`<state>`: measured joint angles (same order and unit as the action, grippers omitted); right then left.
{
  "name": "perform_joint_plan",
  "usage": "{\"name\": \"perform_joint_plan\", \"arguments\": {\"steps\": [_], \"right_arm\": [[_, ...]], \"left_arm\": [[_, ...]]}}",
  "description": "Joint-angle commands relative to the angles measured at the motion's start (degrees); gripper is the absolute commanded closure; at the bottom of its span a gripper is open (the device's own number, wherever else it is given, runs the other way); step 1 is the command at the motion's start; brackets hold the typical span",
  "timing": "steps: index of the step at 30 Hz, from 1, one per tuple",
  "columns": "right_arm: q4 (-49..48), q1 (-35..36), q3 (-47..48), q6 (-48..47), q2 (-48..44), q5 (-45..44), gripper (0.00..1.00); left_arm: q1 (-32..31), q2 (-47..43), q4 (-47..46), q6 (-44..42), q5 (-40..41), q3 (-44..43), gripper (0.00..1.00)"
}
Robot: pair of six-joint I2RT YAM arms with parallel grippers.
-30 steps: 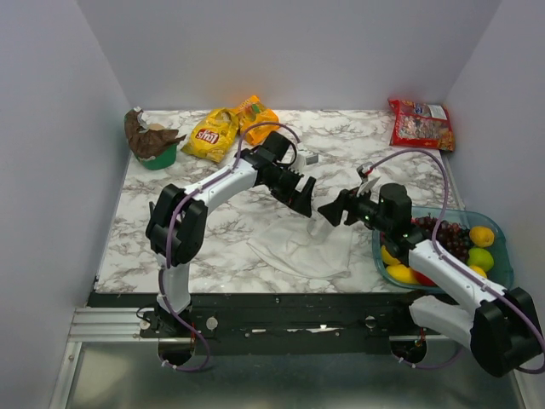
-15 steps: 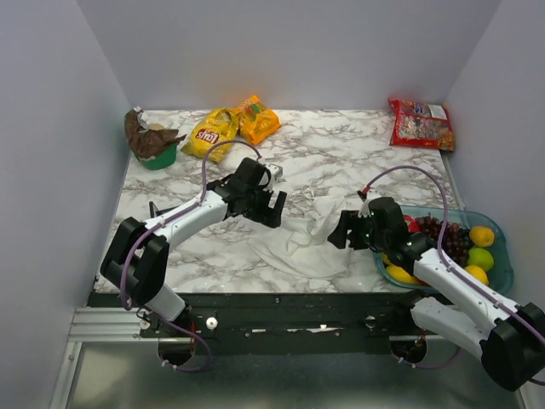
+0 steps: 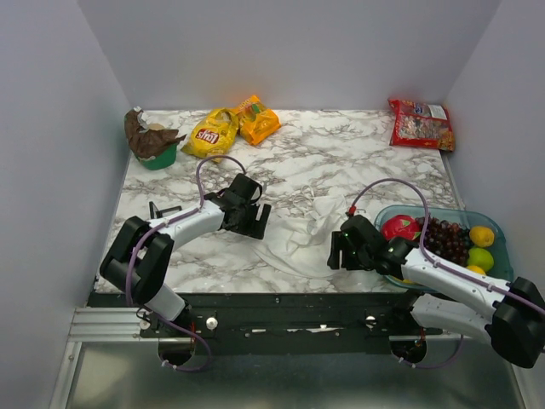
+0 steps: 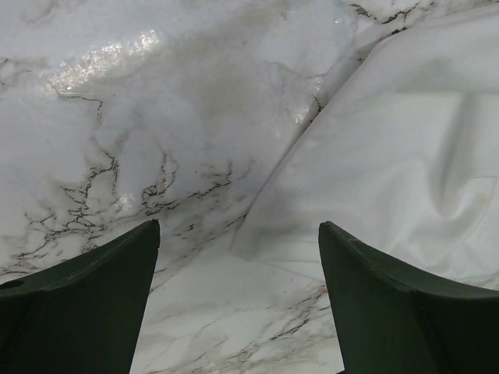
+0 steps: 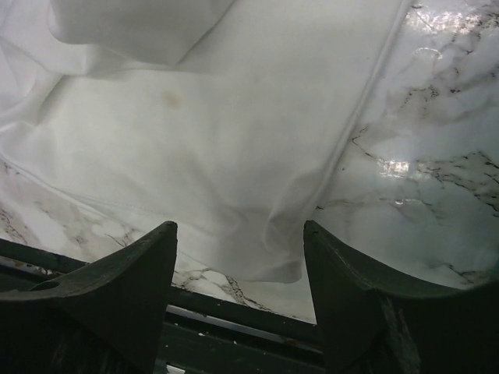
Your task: Pin the brooch onto the clothing
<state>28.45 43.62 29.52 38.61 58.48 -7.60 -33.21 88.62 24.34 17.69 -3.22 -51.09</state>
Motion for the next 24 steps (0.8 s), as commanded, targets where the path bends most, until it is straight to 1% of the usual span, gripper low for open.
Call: {"name": "perform_joint_plan", "arguments": {"steps": [1,3,7,9,10,13,15,19,24], "right_arm": [[1.61,0.94,-0.16,5.16,0.49,-4.97,0.27],[1.87,1.03,-0.07,5.68,0.67,-5.15,0.27],[2.67,1.21,-0.86,6.91,0.76,-6.9,0.27],[2.75,1.21,-1.39,7.44,1.2,-7.26,0.28],[2.84,1.21,-1.48,7.62,1.9,-7.26,0.31],[2.58,1.21,-2.18,8.58,2.78,-6.91,0.35],[1.97,1.3,-2.97,8.85,2.96,-6.56,0.38],[1.35,1.3,-3.59,9.2,1.38,-5.5,0.43],[1.26,1.38,-3.77,9.29,-1.17,-5.06,0.44]], "left_arm": [[0.17,1.03,-2.63,1.12,-0.55,0.73,0.14],[0.25,1.55,-2.8,1.2,-1.6,0.73,0.2],[0.17,2.17,-3.15,1.73,-3.1,1.43,0.27],[0.08,1.82,-3.24,2.08,-3.72,1.96,0.28],[0.08,1.47,-3.24,2.26,-3.81,2.48,0.28],[0.08,0.77,-3.16,2.96,-3.89,3.27,0.28],[-0.19,0.42,-3.33,3.31,-5.03,3.8,0.3],[-0.45,-0.64,-3.16,4.02,-4.86,5.65,0.31],[-0.54,-2.04,-2.98,5.24,-4.6,6.88,0.31]]}}
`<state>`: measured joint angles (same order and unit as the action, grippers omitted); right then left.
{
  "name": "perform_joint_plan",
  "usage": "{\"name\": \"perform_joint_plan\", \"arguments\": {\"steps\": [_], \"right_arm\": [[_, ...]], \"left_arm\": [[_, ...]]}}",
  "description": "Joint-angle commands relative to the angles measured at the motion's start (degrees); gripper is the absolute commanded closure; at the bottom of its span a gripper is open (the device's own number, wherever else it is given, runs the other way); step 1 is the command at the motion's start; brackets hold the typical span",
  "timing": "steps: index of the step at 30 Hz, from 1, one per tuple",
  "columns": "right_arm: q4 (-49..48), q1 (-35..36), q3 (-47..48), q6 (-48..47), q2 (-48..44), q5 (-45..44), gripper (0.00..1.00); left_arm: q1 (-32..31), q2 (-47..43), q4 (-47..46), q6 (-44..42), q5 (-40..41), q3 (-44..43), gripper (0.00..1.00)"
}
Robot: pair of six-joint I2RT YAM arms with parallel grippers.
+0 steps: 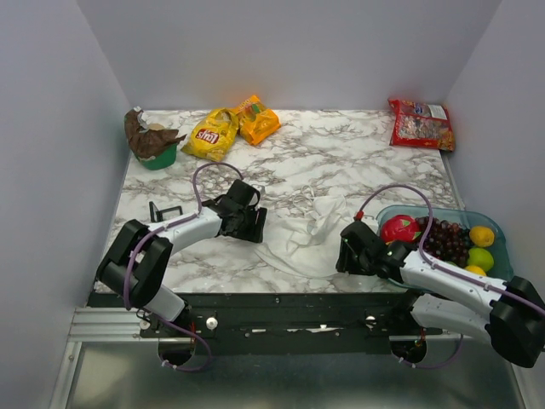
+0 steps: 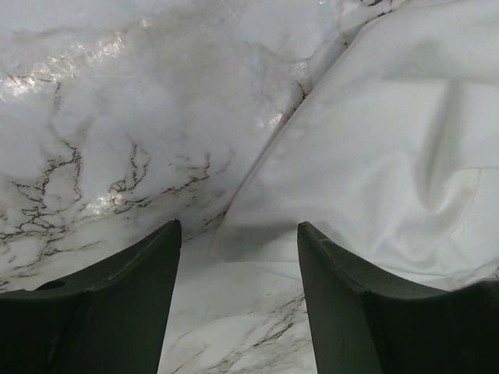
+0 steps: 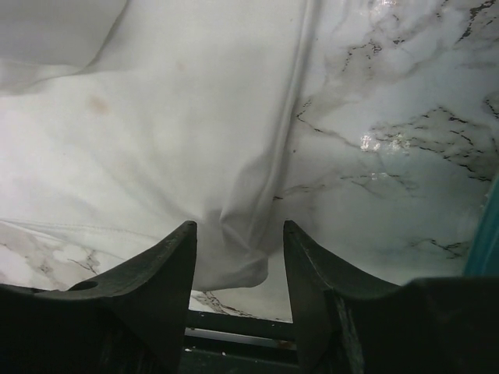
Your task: Pin the brooch onto the clothing
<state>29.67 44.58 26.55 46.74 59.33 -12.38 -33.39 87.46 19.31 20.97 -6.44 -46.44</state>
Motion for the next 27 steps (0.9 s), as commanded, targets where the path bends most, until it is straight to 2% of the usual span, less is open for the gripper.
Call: {"name": "perform_joint_plan", "arguments": {"steps": [1,4,13,16,18,19,20,22,24,27], "right_arm": [[0.04,0.51,-0.88,1.25,-2.46,-0.01,0.45],[-0.05,0.68,-1.06,1.42,-2.9,0.17,0.47],[0.83,1.65,-1.76,2.48,-3.69,0.34,0.51],[0.57,2.09,-2.11,3.0,-3.87,0.86,0.54],[-0.13,2.27,-2.37,3.27,-3.87,1.31,0.57],[-0.4,2.44,-2.55,3.36,-3.78,1.57,0.6],[-0.49,2.53,-2.55,3.53,-3.78,1.83,0.62],[-1.02,2.53,-2.55,3.71,-4.13,2.45,0.7],[-1.63,2.53,-2.55,3.8,-5.27,2.97,0.76],[-1.72,2.53,-1.41,3.8,-8.61,3.15,0.92]], "left_arm": [[-0.45,-1.41,1.96,2.14,-1.39,2.75,0.32],[-0.45,-2.03,1.61,2.67,-1.12,3.54,0.39],[-1.07,-1.42,-0.59,3.29,-2.79,4.69,0.48],[-1.68,-0.72,-1.82,3.55,-3.67,4.69,0.55],[-1.68,-0.36,-3.31,3.99,-4.11,4.6,0.67],[-1.86,-0.01,-3.75,4.08,-4.37,4.69,0.73],[-1.86,0.16,-4.89,4.25,-4.55,4.6,0.86],[-1.95,-0.36,-5.68,4.95,-4.99,4.42,0.97],[-1.95,-1.67,-5.87,5.22,-4.29,3.72,1.0],[-1.95,-6.41,-5.25,5.13,-1.66,2.32,1.0]]}}
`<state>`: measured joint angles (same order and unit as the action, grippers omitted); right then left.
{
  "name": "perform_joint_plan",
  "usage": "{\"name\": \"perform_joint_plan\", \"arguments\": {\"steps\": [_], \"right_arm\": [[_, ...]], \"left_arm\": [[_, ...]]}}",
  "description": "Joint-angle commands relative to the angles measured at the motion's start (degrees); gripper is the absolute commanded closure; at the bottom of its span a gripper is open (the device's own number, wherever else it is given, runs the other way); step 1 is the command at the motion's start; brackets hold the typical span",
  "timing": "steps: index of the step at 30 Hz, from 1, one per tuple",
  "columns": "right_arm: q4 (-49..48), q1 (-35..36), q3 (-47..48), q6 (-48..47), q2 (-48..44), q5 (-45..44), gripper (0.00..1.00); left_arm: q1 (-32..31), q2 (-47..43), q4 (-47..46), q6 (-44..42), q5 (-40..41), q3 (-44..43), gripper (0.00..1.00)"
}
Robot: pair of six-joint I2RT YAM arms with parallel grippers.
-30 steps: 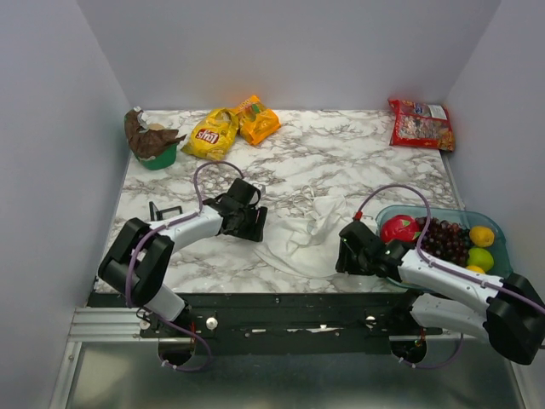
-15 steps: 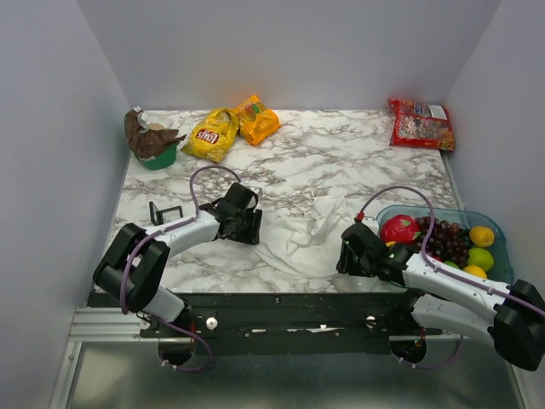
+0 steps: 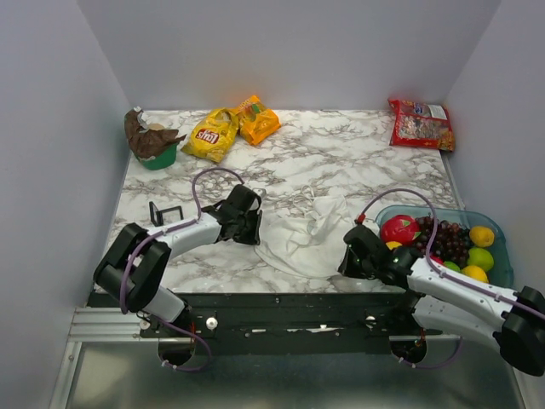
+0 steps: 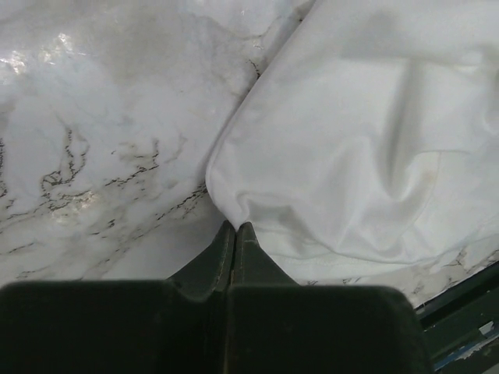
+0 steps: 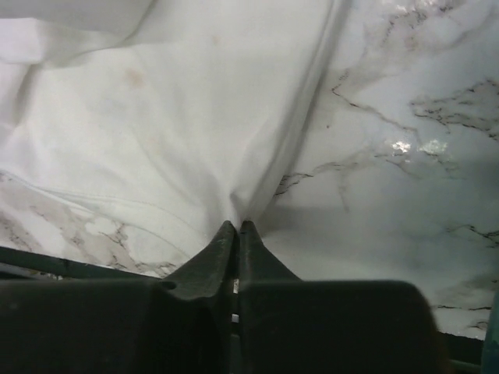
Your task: Pin the brooch onto the clothing
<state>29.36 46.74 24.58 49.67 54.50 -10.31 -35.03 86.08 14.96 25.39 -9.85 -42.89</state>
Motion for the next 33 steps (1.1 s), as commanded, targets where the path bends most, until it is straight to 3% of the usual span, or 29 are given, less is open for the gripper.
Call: {"name": "perform_joint_plan", "arguments": {"steps": [1,5,10,20,26,33], "right_arm": [[-1.15,0.37,1.17,0.95,-4.83,0.47,0.99],[2.09,0.37,6.78,-1.5,-10.36,-3.13,0.99],[10.17,0.37,21.34,-6.77,-11.96,-9.55,0.99],[17.04,0.46,49.92,-22.14,-6.6,-18.78,0.99],[16.08,0.37,57.15,-26.02,-5.28,-17.91,0.99],[9.93,0.11,56.11,-27.96,-3.62,-16.85,0.99]], "left_arm": [[-0.31,-8.01,-0.64,0.8,3.33,-1.57,1.0],[-0.22,-16.37,0.94,0.19,6.41,-5.08,1.0],[-0.13,-25.42,2.97,-1.65,9.41,-10.79,1.0],[-0.13,-29.22,11.04,-7.1,15.82,-34.94,1.0],[-0.04,-28.43,14.83,-8.77,16.71,-43.49,1.0],[0.75,-25.27,13.52,-7.81,14.16,-42.36,1.0]]}}
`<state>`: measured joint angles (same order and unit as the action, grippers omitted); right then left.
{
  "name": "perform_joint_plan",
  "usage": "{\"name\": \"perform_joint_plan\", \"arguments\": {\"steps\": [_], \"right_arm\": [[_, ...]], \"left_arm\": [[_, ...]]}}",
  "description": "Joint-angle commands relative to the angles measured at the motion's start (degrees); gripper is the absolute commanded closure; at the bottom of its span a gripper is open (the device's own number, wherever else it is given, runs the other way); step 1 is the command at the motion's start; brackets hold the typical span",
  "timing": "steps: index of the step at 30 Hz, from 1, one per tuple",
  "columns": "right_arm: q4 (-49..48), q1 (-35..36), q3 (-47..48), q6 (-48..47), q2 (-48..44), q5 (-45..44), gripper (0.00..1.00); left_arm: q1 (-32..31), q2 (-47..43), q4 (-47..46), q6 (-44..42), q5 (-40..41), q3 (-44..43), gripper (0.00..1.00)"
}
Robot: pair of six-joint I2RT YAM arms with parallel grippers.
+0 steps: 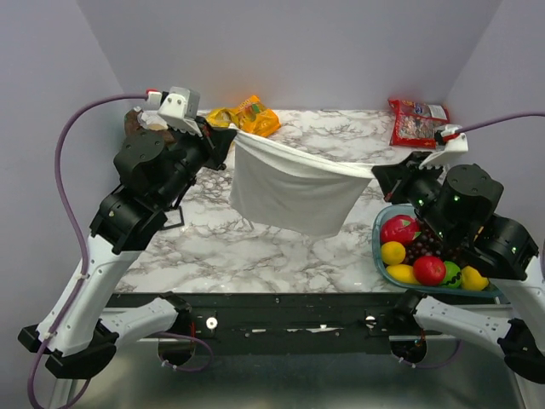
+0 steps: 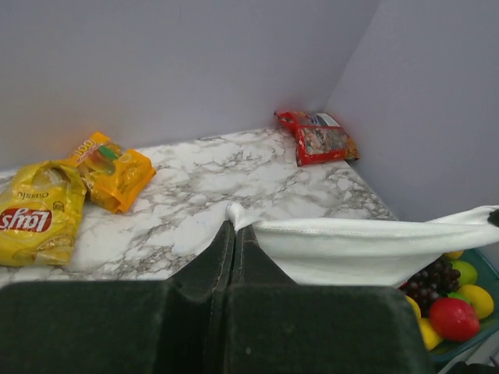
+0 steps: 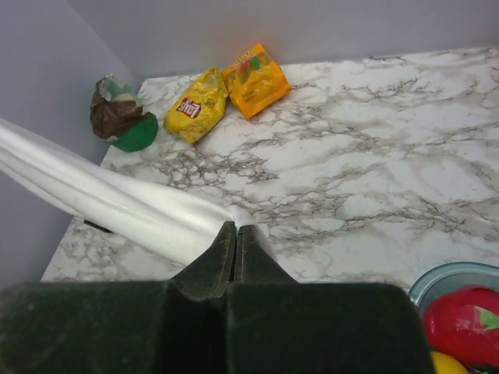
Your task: Pin the brooch onto the clothing
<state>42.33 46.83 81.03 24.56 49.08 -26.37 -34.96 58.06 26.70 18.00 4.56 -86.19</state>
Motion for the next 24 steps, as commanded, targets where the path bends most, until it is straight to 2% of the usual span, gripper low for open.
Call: {"name": "perform_joint_plan", "arguments": {"steps": [1,4,5,9,11,12,14,18,19,21,24], "right_arm": [[-3.47,-0.33,-0.53,-3.02,3.29,-0.27,0.99],[-7.07,-8.04,-1.49,-2.68,6.54,12.35,0.99],[-8.56,-13.38,-2.36,-2.06,7.42,19.88,0.99],[-15.41,-21.33,0.24,-3.37,13.48,28.28,0.99],[-16.92,-23.96,3.15,-4.77,18.91,31.1,0.99],[-17.53,-24.93,7.69,-5.3,21.21,32.33,0.99],[-17.54,-27.04,12.98,-6.36,25.08,35.23,0.99],[-15.79,-29.69,25.47,-7.68,33.78,39.99,0.99],[-15.35,-29.86,29.06,-8.2,34.76,40.34,0.99],[-14.3,-29.95,30.14,-9.43,35.64,40.78,0.99],[-15.25,-30.04,23.14,-9.18,34.16,41.05,0.99]], "left_arm": [[1.29,3.54,1.43,-0.51,-0.95,1.2,1.0],[6.56,7.67,-0.15,1.24,-9.02,0.85,1.0],[9.53,10.2,-1.29,1.77,-11.3,0.15,1.0],[14.99,18.3,-3.67,2.57,-19.22,-4.58,1.0],[16.76,24.25,-4.54,2.3,-25.02,-9.84,1.0],[18.25,26.29,-4.11,2.22,-26.51,-12.31,1.0],[19.22,31.9,-0.71,1.52,-27.93,-21.5,1.0],[19.93,35.98,1.25,-1.55,-28.29,-32.27,1.0],[20.02,36.24,1.25,-2.26,-28.29,-33.33,1.0],[20.02,35.63,0.99,-3.23,-28.46,-33.43,1.0],[20.02,32.91,0.29,-4.37,-27.5,-25.55,1.0]]}}
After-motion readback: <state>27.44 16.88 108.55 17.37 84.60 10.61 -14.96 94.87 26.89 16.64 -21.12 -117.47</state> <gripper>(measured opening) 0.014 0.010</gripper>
